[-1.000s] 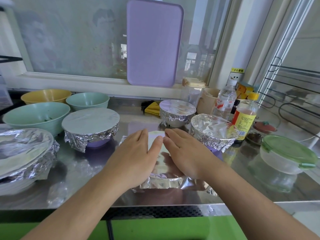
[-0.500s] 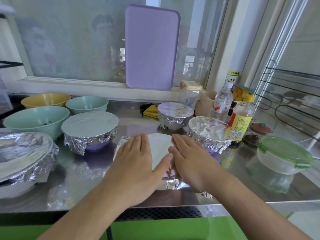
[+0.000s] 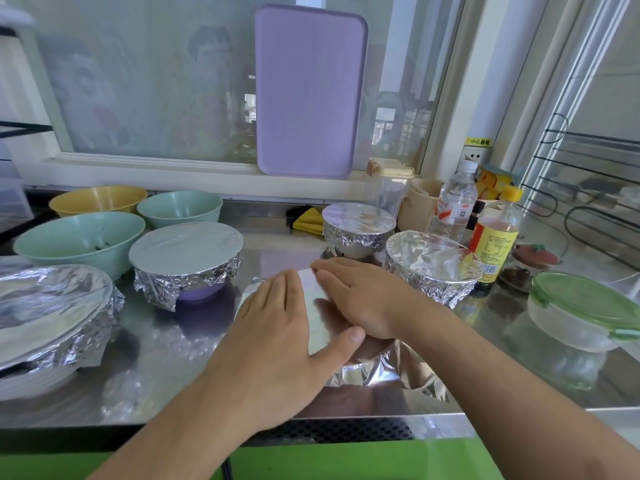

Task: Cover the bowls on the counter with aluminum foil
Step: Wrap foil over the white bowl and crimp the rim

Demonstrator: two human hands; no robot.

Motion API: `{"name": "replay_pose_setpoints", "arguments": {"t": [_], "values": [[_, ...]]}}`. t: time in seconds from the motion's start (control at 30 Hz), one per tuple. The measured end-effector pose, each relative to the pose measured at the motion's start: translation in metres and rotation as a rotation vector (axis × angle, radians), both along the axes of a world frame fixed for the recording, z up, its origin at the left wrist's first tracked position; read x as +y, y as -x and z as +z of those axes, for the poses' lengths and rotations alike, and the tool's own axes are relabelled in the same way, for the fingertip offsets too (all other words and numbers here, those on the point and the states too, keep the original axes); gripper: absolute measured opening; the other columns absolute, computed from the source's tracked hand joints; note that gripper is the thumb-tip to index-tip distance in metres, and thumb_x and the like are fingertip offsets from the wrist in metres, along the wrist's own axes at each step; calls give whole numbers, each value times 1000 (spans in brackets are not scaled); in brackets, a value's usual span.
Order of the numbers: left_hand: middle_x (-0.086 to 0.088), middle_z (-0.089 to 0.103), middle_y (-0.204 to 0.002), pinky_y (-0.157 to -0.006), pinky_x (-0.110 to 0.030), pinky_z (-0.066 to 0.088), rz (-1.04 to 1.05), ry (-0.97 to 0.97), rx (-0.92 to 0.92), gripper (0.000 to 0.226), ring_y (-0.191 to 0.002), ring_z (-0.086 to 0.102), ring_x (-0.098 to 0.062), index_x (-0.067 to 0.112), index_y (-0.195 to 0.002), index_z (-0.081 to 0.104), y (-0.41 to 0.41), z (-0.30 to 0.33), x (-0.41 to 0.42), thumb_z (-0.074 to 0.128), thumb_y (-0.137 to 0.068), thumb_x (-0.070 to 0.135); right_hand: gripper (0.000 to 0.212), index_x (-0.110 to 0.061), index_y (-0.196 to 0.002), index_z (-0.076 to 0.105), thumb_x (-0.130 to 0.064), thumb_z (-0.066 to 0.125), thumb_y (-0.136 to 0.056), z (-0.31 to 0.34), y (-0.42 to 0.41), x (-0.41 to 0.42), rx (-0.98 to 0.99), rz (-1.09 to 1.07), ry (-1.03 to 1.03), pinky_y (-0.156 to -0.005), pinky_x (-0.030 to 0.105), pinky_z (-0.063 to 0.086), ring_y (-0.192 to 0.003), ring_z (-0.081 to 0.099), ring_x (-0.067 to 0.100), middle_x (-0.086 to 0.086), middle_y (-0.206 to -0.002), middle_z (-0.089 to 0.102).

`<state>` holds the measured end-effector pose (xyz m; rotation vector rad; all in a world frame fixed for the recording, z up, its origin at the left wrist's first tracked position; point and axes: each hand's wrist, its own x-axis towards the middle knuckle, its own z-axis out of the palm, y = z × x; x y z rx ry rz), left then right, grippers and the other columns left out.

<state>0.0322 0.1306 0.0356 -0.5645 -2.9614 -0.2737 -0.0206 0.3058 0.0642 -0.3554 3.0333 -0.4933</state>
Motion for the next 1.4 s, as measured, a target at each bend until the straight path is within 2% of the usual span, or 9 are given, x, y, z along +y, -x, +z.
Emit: {"name": "replay_pose_setpoints", "arguments": {"t": [0.07,0.17,0.27,0.4,0.47,0.7,0.97,1.1,1.4], "values": [[-6,-8,-174,-126,-30,-2,2,7,-22,125,-159,-6,-16,6,-163,-14,-1,2,-1,3,-77,95,48,-3,-126,56,-32,21,-111,-4,3,3,51,-23,-56,-108,44,38,-128,49,27,11,-134,61],[-4,-6,-174,-131,-37,7,-5,4,-51,132,-160,-4,-17,8,-164,-14,2,1,-2,2,-71,101,33,-6,-112,53,-25,27,-115,-1,2,6,26,-91,-10,-99,42,36,-117,51,28,11,-118,60],[-5,-3,-174,-131,-39,9,-12,19,-43,139,-160,-3,-18,9,-164,-13,5,-1,-3,-1,-65,105,27,-10,-107,47,-26,27,-115,1,-2,11,16,-118,-34,-97,41,37,-117,50,28,11,-119,58],[-7,-11,-174,-131,-38,3,-12,60,-49,143,-160,-8,-19,7,-163,-18,4,1,-1,3,-63,108,44,-12,-131,58,-35,24,-115,2,-10,15,74,-41,-68,-115,42,33,-138,46,24,3,-139,58],[-8,-8,-174,-131,-38,5,-24,69,-27,145,-160,-5,-19,6,-163,-15,5,1,-2,2,-61,109,51,-15,-152,48,-40,23,-115,1,-17,10,69,2,-13,-123,33,21,-152,31,15,-2,-162,44],[-7,12,-171,-128,-40,20,-59,87,40,148,-156,13,-21,8,-163,-1,7,-2,-5,1,-58,112,64,-11,-168,15,-45,25,-115,2,-32,15,14,26,35,-112,13,7,-155,12,6,-1,-175,19],[-8,1,-174,-129,-43,18,-66,104,20,156,-159,7,-23,6,-163,-10,9,-2,-4,6,-52,114,102,-35,-166,-16,-76,46,-96,4,-69,31,-132,46,97,-119,21,-5,-153,-24,-6,-22,-170,-22],[-8,-8,-174,-130,-40,12,-66,121,14,160,-160,1,-23,6,-161,-19,9,-1,-3,17,-50,115,125,-35,-164,-21,-84,59,-82,1,-72,27,-125,42,54,-124,28,-5,-155,-28,0,-18,-170,-27],[-6,0,-172,-127,-43,20,-59,36,37,153,-156,7,-23,8,-159,-23,9,-6,-3,18,-47,103,136,-37,-163,-25,-83,69,-75,-4,-76,25,-58,34,83,-124,25,-5,-153,-28,-4,-21,-169,-30]]}}
